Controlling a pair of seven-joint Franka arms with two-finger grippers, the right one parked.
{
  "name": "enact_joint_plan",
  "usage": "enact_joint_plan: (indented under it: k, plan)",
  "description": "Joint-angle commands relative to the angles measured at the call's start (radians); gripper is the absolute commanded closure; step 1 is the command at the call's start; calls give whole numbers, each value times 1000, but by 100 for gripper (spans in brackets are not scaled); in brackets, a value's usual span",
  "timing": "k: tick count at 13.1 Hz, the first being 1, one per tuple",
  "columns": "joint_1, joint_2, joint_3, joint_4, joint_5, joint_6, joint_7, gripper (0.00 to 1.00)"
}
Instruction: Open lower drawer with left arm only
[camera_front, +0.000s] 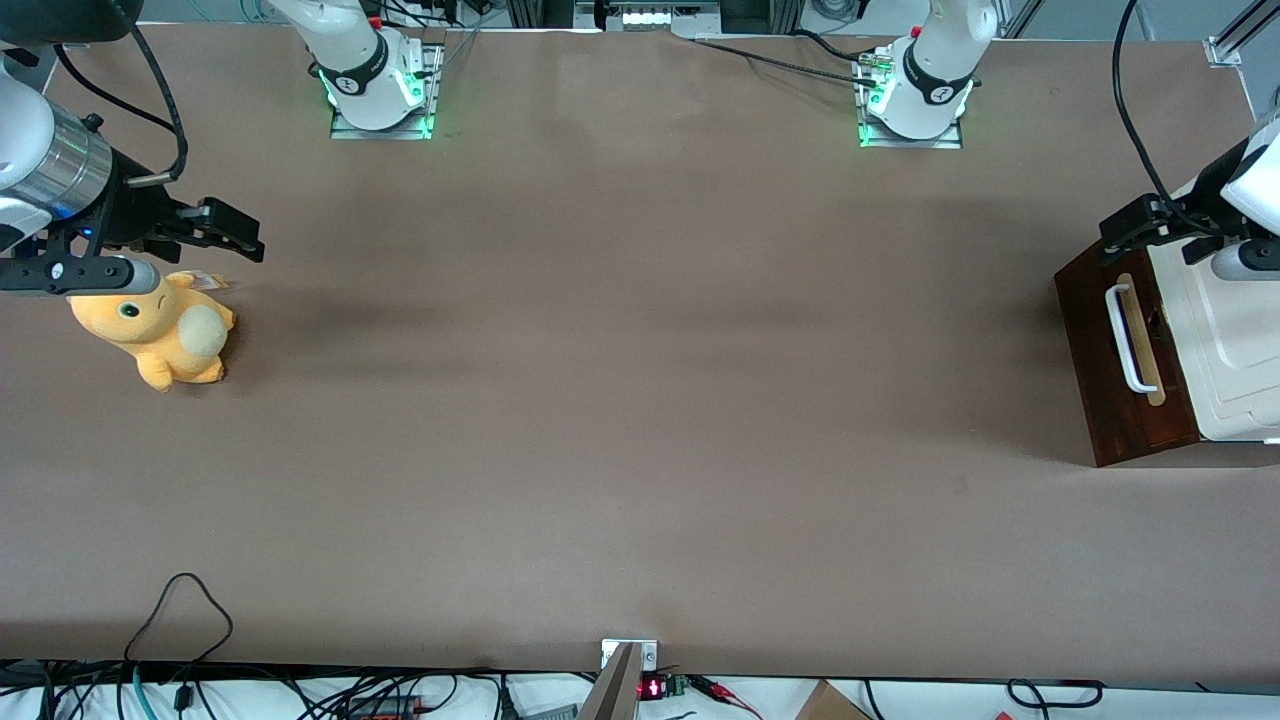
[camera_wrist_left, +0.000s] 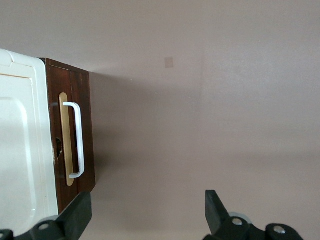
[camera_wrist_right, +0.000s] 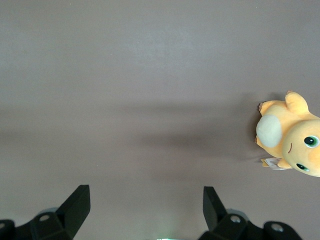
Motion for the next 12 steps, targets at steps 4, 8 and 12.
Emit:
enact_joint_plan:
  k: [4,8,12]
  plan:
    - [1,5,0,36,-10,-51,25,0]
    - [4,19,7,21,-14,-55,28,0]
    - [3,39,7,16,-8,-23,46,0]
